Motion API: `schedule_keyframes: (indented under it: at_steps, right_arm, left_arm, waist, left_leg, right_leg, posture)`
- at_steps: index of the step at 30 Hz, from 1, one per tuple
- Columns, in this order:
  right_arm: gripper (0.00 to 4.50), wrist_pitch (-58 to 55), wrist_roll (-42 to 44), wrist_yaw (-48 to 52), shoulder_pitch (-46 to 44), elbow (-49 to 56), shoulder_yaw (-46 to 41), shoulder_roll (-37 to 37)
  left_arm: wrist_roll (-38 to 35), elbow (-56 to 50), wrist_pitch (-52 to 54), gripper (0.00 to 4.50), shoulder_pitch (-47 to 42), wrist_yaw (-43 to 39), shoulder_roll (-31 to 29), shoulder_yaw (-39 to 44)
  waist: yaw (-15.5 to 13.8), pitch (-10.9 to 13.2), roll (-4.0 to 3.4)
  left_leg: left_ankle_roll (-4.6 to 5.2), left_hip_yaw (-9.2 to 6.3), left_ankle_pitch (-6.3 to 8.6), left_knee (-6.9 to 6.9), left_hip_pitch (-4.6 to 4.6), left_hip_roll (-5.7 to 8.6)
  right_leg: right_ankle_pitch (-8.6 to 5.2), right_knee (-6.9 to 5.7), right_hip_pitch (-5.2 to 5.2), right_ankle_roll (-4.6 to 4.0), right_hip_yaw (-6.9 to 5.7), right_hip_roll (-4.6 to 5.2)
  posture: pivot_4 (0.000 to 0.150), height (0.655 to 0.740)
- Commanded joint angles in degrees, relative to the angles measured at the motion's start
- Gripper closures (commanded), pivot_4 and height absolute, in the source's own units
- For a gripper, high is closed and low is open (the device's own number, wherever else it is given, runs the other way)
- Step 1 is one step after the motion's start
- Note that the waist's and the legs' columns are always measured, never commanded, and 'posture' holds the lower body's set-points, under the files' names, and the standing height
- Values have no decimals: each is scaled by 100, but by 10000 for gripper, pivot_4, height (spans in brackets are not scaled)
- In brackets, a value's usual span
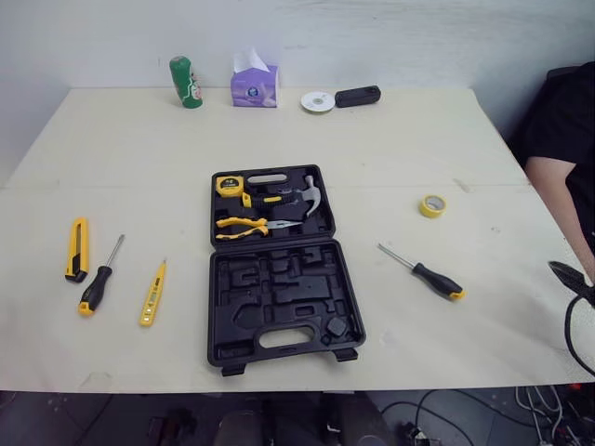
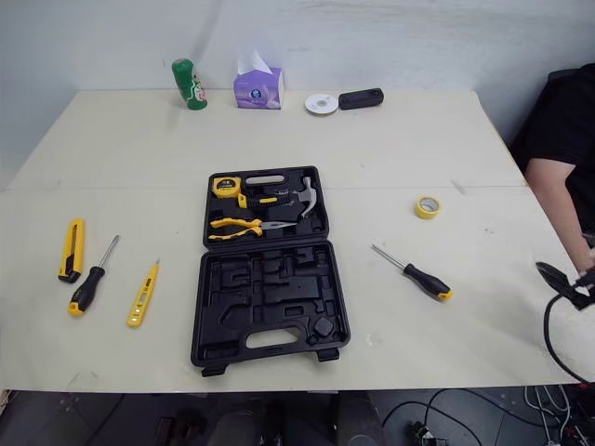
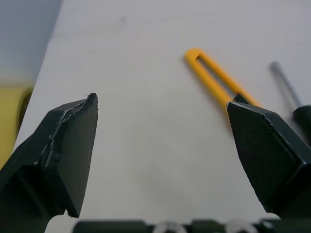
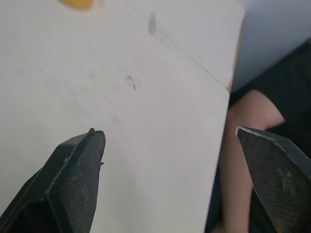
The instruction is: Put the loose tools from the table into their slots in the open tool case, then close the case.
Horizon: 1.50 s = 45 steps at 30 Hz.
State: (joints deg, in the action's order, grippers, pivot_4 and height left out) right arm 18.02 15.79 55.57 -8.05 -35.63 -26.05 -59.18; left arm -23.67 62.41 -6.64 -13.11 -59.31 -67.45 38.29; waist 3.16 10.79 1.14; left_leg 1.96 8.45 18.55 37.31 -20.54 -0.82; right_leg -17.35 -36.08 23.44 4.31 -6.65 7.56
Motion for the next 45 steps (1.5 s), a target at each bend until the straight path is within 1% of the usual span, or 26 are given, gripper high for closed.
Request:
schedule_keyframes:
  at_steps: [1, 3, 7, 10, 11, 14, 15, 16, 19, 20, 21, 24, 27, 30, 32, 36, 40, 45]
  right_arm:
    - [0, -753, 438, 582, -205, 1136, 327, -74]
    - [0, -1059, 513, 724, -274, 1427, 447, -77]
    - [0, -1694, 768, 993, -635, 2334, 923, 75]
    - [0, -2022, 794, 1109, -835, 2751, 1242, 208]
    - [2636, -2129, 741, 1098, -926, 2881, 1411, 281]
    - [12946, -2311, 524, 1013, -1246, 3094, 1890, 558]
    - [19364, -2368, 465, 965, -1332, 3108, 1984, 632]
    - [23894, -2390, 366, 917, -1480, 3094, 2149, 760]
    - [40539, -2352, 47, 833, -1850, 3006, 2561, 1058]
    - [44865, -2391, -23, 803, -1947, 2982, 2653, 1141]
    - [45000, -2422, -149, 749, -2053, 2921, 2766, 1205]
    - [45000, -2397, -406, 746, -2345, 2684, 3066, 1433]
    - [45000, -2058, -893, 625, -2547, 2339, 3363, 1572]
    - [45000, -2054, -1055, 472, -2744, 2065, 3490, 1829]
    - [45000, -1919, -1236, 455, -2849, 1849, 3605, 1939]
    - [45000, -1654, -1501, 384, -3089, 1445, 3762, 2131]
    - [45000, -1360, -1701, 296, -3279, 1023, 3870, 2382]
    - [45000, -1150, -1786, 289, -3409, 814, 3920, 2588]
  left_arm:
    - [-85, -984, 264, 324, -114, -482, 173, -333]
    - [-106, -1447, 461, 324, -125, -528, 272, -447]
    - [-420, -3136, 1190, 324, -86, -672, 628, -782]
    - [-433, -3989, 1587, 324, -70, -567, 832, -1043]
    - [-387, -4259, 1636, 2796, -80, -544, 908, -1193]
    - [-196, -4855, 1611, 11795, -107, -524, 1089, -1623]
    - [-155, -4959, 1630, 17992, -108, -528, 1109, -1724]
    - [-86, -5071, 1670, 21743, -211, -442, 1190, -1895]
    - [148, -5314, 1834, 36720, -491, -159, 1442, -2377]
    - [235, -5405, 1891, 41088, -505, -134, 1494, -2539]
    - [315, -5462, 1824, 43996, -515, -147, 1565, -2676]
    - [598, -5530, 1898, 43996, -585, 78, 1797, -3050]
    - [818, -5611, 2031, 43996, -645, 403, 2010, -3243]
    - [1032, -5723, 2176, 43996, -670, 650, 2220, -3481]
    - [1041, -5800, 2399, 43996, -728, 785, 2378, -3571]
    - [1117, -5820, 2804, 43996, -908, 852, 2477, -3755]
    - [1169, -5738, 2862, 43996, -1098, 904, 2601, -3864]
    - [1183, -5593, 2886, 43996, -1213, 910, 2664, -3830]
  waist:
    - [-8, -1, -2]
    - [-19, -1, -1]
    - [-36, 0, -1]
    - [-55, 0, -1]
    - [-62, 0, -1]
    - [-71, 0, -1]
    - [-72, 0, -1]
    - [-77, 0, -1]
    - [-123, 0, -1]
    - [-143, 0, -1]
    - [-148, 0, -1]
    - [-154, 0, -1]
    - [-155, 0, -1]
    - [-155, 0, -1]
    - [-155, 0, -1]
    - [-147, 0, -1]
    - [-151, 0, -1]
    - [-162, 0, -1]
  left_leg:
    - [1, 0, 0, 0, 0, 0]
    - [30, 0, -17, -1, -2, 0]
    - [41, -1, -15, 16, -13, 0]
    - [44, -5, -13, 35, -21, -2]
    - [44, -6, -12, 35, -21, -2]
    - [43, -5, -12, 35, -22, -3]
    - [43, -4, -12, 36, -24, -3]
    - [43, -4, -12, 41, -28, -4]
    - [45, -5, -13, 74, -65, -5]
    - [46, -5, -14, 77, -67, -5]
    - [47, -5, -14, 80, -66, -5]
    - [51, -5, -12, 80, -68, -4]
    - [54, -7, -13, 83, -75, -5]
    - [57, -8, -15, 87, -76, -5]
    - [58, -9, -16, 89, -76, -5]
    - [58, -9, -16, 89, -76, -5]
    - [59, -10, -16, 90, -76, -5]
    - [61, -14, -17, 93, -79, -5]
  right_leg:
    - [0, -2, 0, 0, 0, 0]
    - [0, -3, 2, 0, -1, -1]
    - [2, -3, 3, 3, -3, -1]
    - [4, -8, 3, 7, -1, -1]
    - [4, -8, 4, 7, -1, -1]
    - [4, -6, 6, 7, -1, -3]
    - [4, -6, 7, 7, -1, -3]
    - [4, -6, 8, 7, -2, -6]
    - [4, -42, 34, 7, -4, -7]
    - [4, -43, 34, 7, -5, -7]
    - [4, -45, 34, 7, -5, -7]
    - [4, -47, 32, 7, -5, -8]
    - [4, -46, 33, 8, -11, -9]
    - [5, -46, 31, 10, -13, -9]
    - [6, -48, 30, 11, -13, -9]
    - [6, -49, 30, 11, -14, -10]
    - [6, -49, 29, 11, -16, -10]
    - [6, -49, 27, 12, -21, -9]
  posture:
    - [1500, 7400]
    - [1500, 7400]
    - [1500, 7400]
    - [1500, 7400]
    - [1500, 7400]
    - [1500, 7400]
    - [1500, 7400]
    - [1500, 7400]
    - [1500, 7400]
    - [1500, 7400]
    - [1500, 7400]
    - [1500, 7400]
    - [1500, 7400]
    - [1500, 7400]
    - [1500, 7400]
    - [1500, 7400]
    - [1500, 7400]
    - [1500, 7400]
